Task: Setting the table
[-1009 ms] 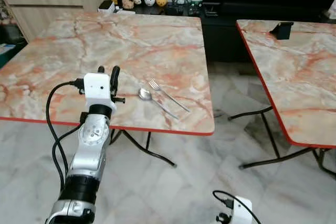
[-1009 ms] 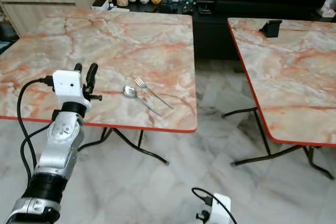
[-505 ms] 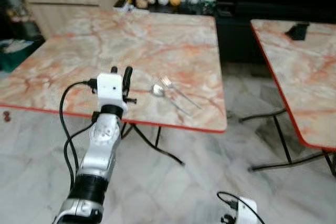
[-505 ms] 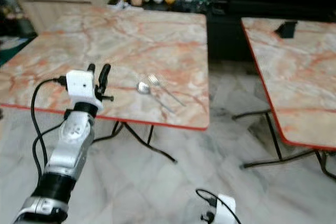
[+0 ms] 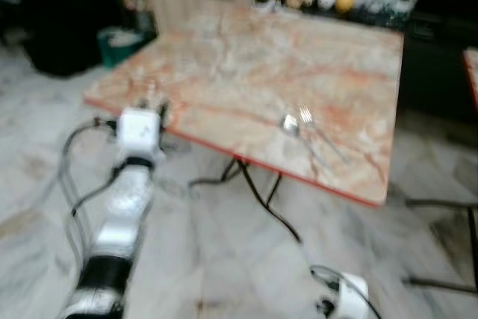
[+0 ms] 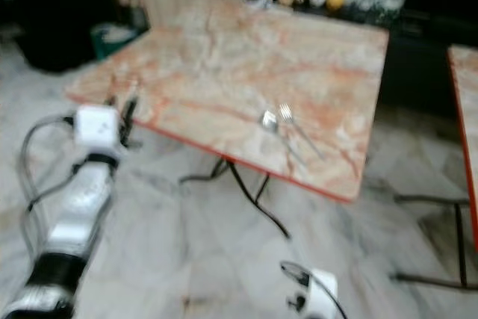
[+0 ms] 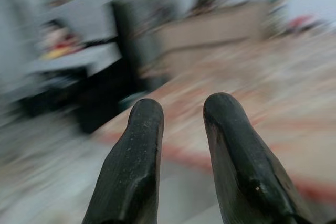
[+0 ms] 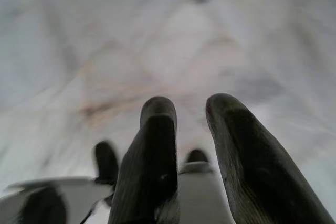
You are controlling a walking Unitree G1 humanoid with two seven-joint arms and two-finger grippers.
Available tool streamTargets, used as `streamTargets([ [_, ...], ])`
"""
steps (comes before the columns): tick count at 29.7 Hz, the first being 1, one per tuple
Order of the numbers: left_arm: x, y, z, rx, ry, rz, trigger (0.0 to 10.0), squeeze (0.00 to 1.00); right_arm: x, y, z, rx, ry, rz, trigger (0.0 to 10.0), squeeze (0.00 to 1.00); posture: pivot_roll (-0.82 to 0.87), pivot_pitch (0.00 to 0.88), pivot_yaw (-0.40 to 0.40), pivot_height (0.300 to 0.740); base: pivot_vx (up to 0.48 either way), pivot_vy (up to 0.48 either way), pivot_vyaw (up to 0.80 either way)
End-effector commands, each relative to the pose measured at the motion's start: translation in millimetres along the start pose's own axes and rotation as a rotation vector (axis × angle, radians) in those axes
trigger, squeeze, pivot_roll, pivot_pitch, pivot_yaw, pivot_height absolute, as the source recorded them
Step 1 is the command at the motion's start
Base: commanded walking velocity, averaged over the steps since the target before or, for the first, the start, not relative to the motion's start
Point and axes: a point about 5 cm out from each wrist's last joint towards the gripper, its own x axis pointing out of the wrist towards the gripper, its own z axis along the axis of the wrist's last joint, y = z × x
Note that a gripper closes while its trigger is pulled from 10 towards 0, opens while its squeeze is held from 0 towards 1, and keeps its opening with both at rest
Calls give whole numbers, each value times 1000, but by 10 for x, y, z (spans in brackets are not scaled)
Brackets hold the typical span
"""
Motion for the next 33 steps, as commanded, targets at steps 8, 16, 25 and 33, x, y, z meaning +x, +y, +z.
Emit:
streamTargets([
  [8,-517,-175,-938,62,451,-213,10000,0,-8,-76,-27,4,12,-25,10000,0,102,0,-13,740,0,0,0],
  [16,-1090,-267,-1472,-19,848,-258,10000,0,-6,-119,15,-58,-10,-30,10000,0,94,0,-37,740,0,0,0],
  [25,-1451,-376,-1651,-53,1045,-248,10000,0,-7,-162,112,-149,-82,-38,10000,0,62,0,-43,740,0,0,0],
  [33,-1347,-237,-1642,-194,1057,-81,10000,0,-7,-124,222,-196,-165,-7,10000,0,68,0,-37,740,0,0,0],
])
